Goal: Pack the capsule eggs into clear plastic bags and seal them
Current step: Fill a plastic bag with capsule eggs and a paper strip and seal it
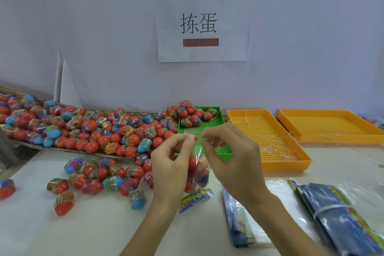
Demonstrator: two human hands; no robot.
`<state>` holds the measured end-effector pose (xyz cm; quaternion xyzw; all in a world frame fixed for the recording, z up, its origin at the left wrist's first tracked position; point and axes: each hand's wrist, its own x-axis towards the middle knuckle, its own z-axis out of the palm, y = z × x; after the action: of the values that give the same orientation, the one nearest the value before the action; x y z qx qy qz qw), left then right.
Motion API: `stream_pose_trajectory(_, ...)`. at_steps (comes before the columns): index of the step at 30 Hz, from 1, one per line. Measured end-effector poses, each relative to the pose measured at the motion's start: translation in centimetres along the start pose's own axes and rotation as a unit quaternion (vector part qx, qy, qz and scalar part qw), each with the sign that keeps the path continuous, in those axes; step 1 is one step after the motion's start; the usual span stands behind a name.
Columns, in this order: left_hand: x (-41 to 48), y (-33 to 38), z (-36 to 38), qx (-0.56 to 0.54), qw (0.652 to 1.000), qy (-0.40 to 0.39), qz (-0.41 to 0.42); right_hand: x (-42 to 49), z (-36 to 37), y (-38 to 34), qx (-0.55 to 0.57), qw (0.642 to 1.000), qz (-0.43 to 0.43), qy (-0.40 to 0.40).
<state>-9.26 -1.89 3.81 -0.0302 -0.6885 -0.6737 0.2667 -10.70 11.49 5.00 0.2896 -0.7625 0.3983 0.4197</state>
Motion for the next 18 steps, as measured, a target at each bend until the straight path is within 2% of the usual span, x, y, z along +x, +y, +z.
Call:
stream_pose_trajectory(5,-0.3,0.3,0.1,0.054,0.996,-0.024,0.071,0.0,0.0,0.0,0.002,1.0,0.001,-0.03)
stream_pose_trajectory(14,-0.5,0.3,0.1,0.057,0.99,-0.064,0.108,0.4,-0.5,0.4,0.014,0.999,0.023,-0.041)
stream_pose_trajectory(18,-0.4,0.2,0.0,0.155,0.964,-0.069,0.206,0.5,-1.0,0.5,-0.001,0.998,-0.002,-0.059)
